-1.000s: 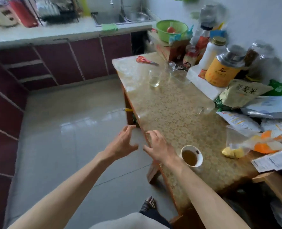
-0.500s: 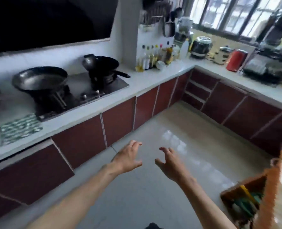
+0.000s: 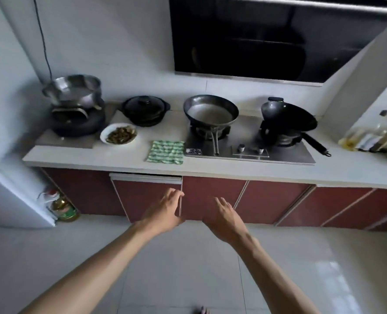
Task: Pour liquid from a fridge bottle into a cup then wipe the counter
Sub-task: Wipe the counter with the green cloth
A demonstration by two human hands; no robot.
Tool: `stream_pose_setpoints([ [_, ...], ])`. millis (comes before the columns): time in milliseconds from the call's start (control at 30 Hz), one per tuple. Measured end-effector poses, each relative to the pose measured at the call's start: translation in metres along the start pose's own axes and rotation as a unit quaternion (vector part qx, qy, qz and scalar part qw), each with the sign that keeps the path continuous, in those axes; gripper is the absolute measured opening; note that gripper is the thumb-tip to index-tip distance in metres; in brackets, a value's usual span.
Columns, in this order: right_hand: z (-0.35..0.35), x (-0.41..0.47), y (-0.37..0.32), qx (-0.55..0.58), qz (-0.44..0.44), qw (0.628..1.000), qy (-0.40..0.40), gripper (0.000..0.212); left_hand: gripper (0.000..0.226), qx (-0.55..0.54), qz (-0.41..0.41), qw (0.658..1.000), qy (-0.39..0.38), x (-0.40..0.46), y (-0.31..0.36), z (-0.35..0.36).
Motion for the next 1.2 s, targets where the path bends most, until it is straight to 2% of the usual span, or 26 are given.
stream_pose_setpoints([
  [200,-0.006,0.082,0.019,-0.007,-0.076,0.995,-0.056,0.053,0.067,-0.011,-0.078,0.996,0.044,0.039,-0.007,-0.009],
  [300,-0.002,0.116,0.022,-0.004,-0.107,0.991,-0.083,0.057,0.068,-0.023,-0.106,0.993,0.052,0.050,-0.014,-0.011],
  [600,0.036,0.220,-0.011,-0.008,-0.148,0.975,-0.164,0.061,0.065,-0.043,-0.188,0.978,0.072,0.090,-0.097,-0.022],
  [800,0.076,0.311,-0.056,-0.031,-0.128,0.975,-0.177,0.061,0.058,-0.053,-0.213,0.974,0.052,0.145,-0.182,-0.044],
  [900,0.091,0.349,-0.072,-0.056,-0.110,0.975,-0.185,0.060,0.056,-0.063,-0.231,0.971,0.015,0.170,-0.220,-0.055],
  [1100,0.115,0.405,-0.087,-0.080,-0.040,0.978,-0.189,0.065,0.069,-0.050,-0.297,0.953,-0.020,0.214,-0.300,-0.068],
  [1200,0.125,0.424,-0.080,-0.096,-0.011,0.974,-0.204,0.068,0.070,-0.009,-0.300,0.953,-0.030,0.236,-0.328,-0.059],
])
Point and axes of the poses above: each hand's wrist, its own x-axis towards the middle knuckle, its own z-axis out of the palm, y = z × x, the point moved 1 cm from there along x, towards the middle knuckle, and after that the axes turned 10 degrees about -z, right-handed, at the moved point
